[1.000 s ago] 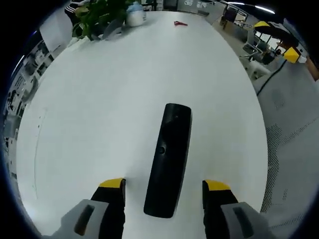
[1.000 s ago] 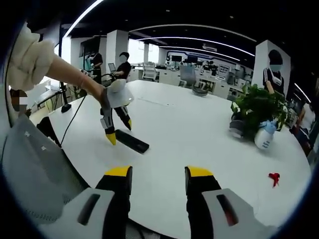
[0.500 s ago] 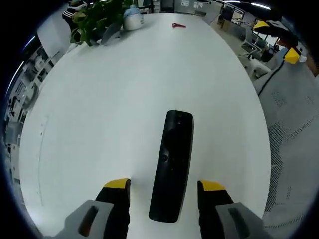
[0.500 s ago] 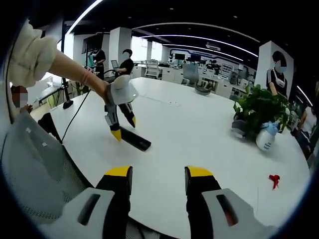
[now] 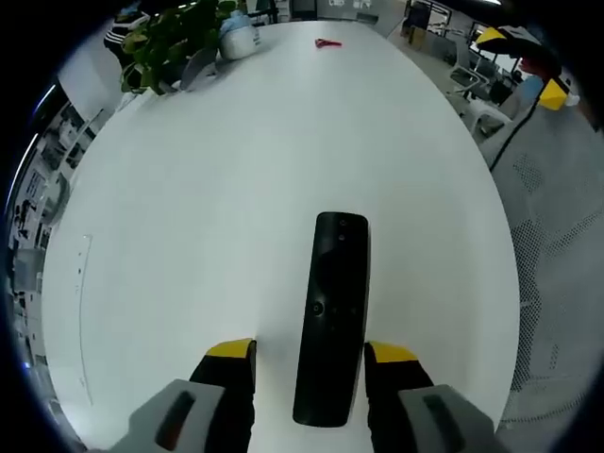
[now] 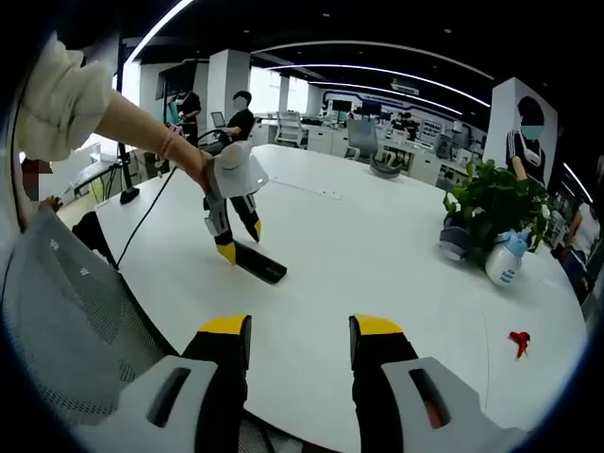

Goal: Press the specified remote control buttons in sequence, fully releasing each button before pressing the next.

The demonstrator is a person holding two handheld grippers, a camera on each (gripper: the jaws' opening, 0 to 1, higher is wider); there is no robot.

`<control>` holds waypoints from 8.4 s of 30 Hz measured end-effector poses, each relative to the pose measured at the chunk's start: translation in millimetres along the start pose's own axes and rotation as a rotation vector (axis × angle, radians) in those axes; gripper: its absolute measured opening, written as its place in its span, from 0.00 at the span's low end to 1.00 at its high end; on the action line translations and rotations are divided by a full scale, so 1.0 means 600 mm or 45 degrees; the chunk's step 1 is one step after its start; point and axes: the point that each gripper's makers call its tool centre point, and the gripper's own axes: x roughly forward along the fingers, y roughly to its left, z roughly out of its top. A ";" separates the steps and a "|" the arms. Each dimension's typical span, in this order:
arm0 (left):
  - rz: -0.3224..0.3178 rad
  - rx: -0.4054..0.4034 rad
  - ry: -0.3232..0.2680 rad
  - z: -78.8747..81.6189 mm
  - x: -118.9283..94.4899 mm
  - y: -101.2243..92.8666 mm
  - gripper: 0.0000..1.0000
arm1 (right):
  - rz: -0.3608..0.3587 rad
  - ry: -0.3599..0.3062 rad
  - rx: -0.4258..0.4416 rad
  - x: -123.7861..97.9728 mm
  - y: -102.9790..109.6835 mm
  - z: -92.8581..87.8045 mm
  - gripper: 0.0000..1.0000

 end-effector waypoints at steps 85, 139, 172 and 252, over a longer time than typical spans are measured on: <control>-0.043 0.000 -0.090 -0.016 -0.007 -0.093 0.24 | 0.015 0.013 -0.023 0.002 0.005 -0.002 0.41; -0.091 -0.067 -0.156 -0.024 -0.013 -0.162 0.24 | 0.021 0.050 -0.070 0.004 0.009 -0.008 0.40; -0.049 -0.263 -0.296 -0.016 -0.015 -0.199 0.24 | 0.038 0.081 -0.081 0.007 0.014 -0.015 0.40; -0.066 0.082 -0.442 -0.017 -0.012 -0.276 0.24 | 0.628 0.639 -0.505 0.135 0.174 -0.115 0.00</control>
